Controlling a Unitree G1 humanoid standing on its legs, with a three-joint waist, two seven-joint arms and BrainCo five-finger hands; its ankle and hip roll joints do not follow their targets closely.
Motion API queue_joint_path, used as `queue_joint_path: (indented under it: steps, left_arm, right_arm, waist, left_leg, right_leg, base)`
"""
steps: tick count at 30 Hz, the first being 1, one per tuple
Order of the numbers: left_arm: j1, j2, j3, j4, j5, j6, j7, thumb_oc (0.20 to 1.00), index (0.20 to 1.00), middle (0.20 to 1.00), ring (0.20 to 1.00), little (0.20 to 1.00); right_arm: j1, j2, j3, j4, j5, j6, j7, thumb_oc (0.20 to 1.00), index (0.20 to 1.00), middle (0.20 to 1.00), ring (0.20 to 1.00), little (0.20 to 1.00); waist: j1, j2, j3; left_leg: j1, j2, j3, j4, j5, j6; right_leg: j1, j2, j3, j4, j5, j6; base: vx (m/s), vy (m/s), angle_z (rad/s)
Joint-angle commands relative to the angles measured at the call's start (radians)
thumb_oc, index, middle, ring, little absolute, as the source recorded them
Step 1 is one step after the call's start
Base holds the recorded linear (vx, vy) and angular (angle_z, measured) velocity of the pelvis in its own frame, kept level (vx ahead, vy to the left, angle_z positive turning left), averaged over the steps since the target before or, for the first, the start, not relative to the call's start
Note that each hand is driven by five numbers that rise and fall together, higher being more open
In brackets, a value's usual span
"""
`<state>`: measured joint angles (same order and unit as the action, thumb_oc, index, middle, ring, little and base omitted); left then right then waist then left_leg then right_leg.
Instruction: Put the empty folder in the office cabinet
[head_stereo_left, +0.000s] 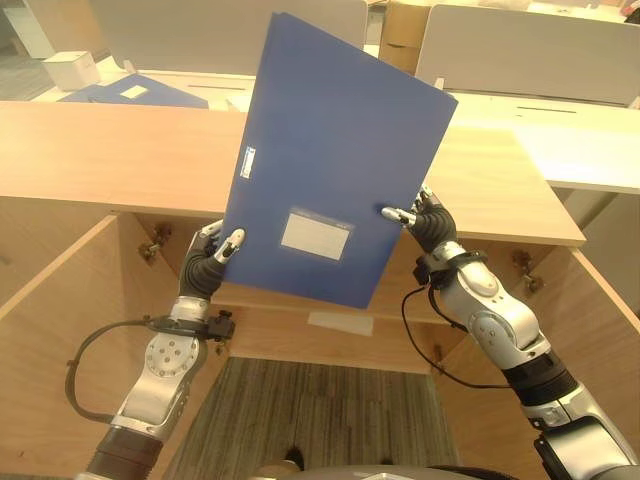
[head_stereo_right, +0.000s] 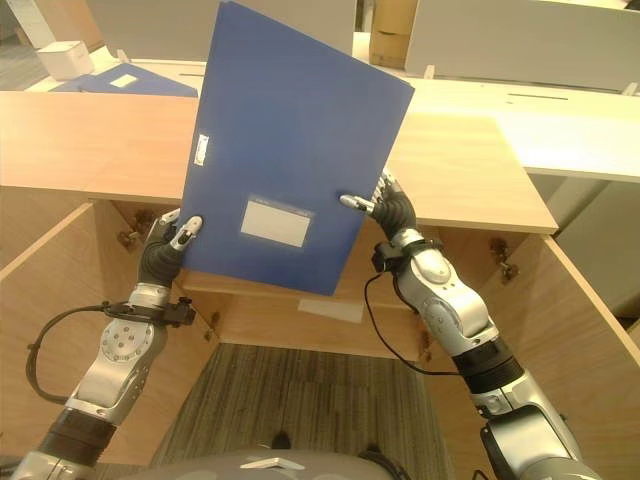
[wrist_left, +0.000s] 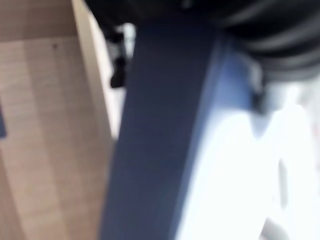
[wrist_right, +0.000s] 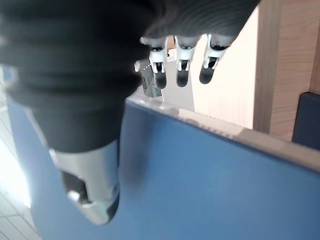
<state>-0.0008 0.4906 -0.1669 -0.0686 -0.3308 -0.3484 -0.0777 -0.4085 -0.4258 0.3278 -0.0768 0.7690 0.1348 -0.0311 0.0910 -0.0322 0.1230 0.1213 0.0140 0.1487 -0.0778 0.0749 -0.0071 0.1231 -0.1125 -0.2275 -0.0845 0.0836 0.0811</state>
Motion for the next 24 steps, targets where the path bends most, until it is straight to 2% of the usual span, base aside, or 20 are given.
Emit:
queue_joint_path:
  steps: [1,4,5,15,16,17,21,24]
  left_arm:
    - [-0.111,0.024,-0.033,-0.001,-0.071,-0.055,-0.025,0.2,0.2,0.2,0.2,0.2]
    - [-0.115,0.011,-0.059,0.002,-0.118,-0.053,-0.039,0.2,0.2,0.2,0.2,0.2]
    - [-0.116,0.001,-0.07,0.003,-0.139,-0.049,-0.047,0.2,0.2,0.2,0.2,0.2]
    - [-0.101,-0.026,-0.117,0.016,-0.225,-0.038,-0.051,0.2,0.2,0.2,0.2,0.2]
    - [-0.099,-0.03,-0.115,0.02,-0.261,-0.033,-0.047,0.583,0.583,0.583,0.583,0.583]
    - [-0.089,-0.039,-0.11,0.03,-0.29,-0.027,-0.034,1.0,1.0,1.0,1.0,1.0]
    - [-0.043,-0.056,-0.086,0.055,-0.3,-0.015,-0.021,1.0,1.0,1.0,1.0,1.0]
    - [0.031,-0.062,-0.059,0.071,-0.291,-0.02,-0.022,1.0,1.0,1.0,1.0,1.0]
  right_arm:
    - [-0.146,0.037,0.02,-0.011,0.05,-0.032,-0.003,1.0,1.0,1.0,1.0,1.0]
    - [-0.161,0.051,0.032,0.006,0.058,-0.035,0.007,1.0,1.0,1.0,1.0,1.0]
    - [-0.166,0.059,0.041,0.009,0.05,-0.034,0.005,0.2,0.2,0.2,0.2,0.2]
    - [-0.154,0.06,0.051,0.019,-0.045,-0.051,-0.017,0.2,0.2,0.2,0.2,0.2]
    - [-0.154,0.057,0.05,0.026,-0.073,-0.052,-0.019,0.2,0.2,0.2,0.2,0.2]
    - [-0.141,0.053,0.048,0.042,-0.106,-0.061,-0.012,0.2,0.2,0.2,0.2,0.2]
    - [-0.065,0.037,0.035,0.058,-0.204,-0.093,0.018,0.2,0.2,0.2,0.2,0.2]
    - [0.058,0.012,0.018,0.06,-0.294,-0.18,0.065,0.2,0.2,0.2,0.2,0.2]
  waist:
    - [-0.003,-0.012,-0.031]
    - [-0.001,-0.013,-0.03]
    - [0.0,-0.014,-0.028]
    - [-0.007,-0.016,-0.022]
    - [-0.008,-0.016,-0.02]
    - [-0.007,-0.016,-0.017]
    - [-0.009,-0.016,-0.011]
    - [-0.01,-0.015,0.0]
  left_leg:
    - [-0.003,-0.006,-0.043,-0.01,-0.114,0.007]
    - [-0.003,-0.006,-0.044,-0.01,-0.115,0.007]
    - [-0.003,-0.007,-0.046,-0.01,-0.117,0.008]
    - [-0.001,-0.006,-0.045,-0.01,-0.119,0.01]
    - [-0.001,-0.006,-0.046,-0.01,-0.12,0.01]
    - [-0.001,-0.007,-0.049,-0.01,-0.12,0.011]
    - [-0.002,-0.008,-0.052,-0.01,-0.12,0.012]
    - [-0.004,-0.008,-0.05,-0.01,-0.121,0.016]
  right_leg:
    - [0.028,-0.011,0.005,-0.003,-0.055,0.028]
    - [0.029,-0.011,0.004,-0.003,-0.056,0.027]
    - [0.031,-0.01,0.002,-0.003,-0.056,0.026]
    - [0.032,-0.009,0.006,-0.003,-0.057,0.025]
    - [0.032,-0.009,0.006,-0.003,-0.057,0.024]
    - [0.034,-0.009,0.006,-0.003,-0.057,0.024]
    - [0.033,-0.01,0.005,-0.003,-0.056,0.025]
    - [0.03,-0.012,0.004,-0.003,-0.054,0.028]
  base:
    - [0.0,0.0,0.0]
    - [0.0,0.0,0.0]
    - [0.0,0.0,0.0]
    - [0.0,0.0,0.0]
    - [0.0,0.0,0.0]
    - [0.0,0.0,0.0]
    - [0.0,0.0,0.0]
    - [0.0,0.0,0.0]
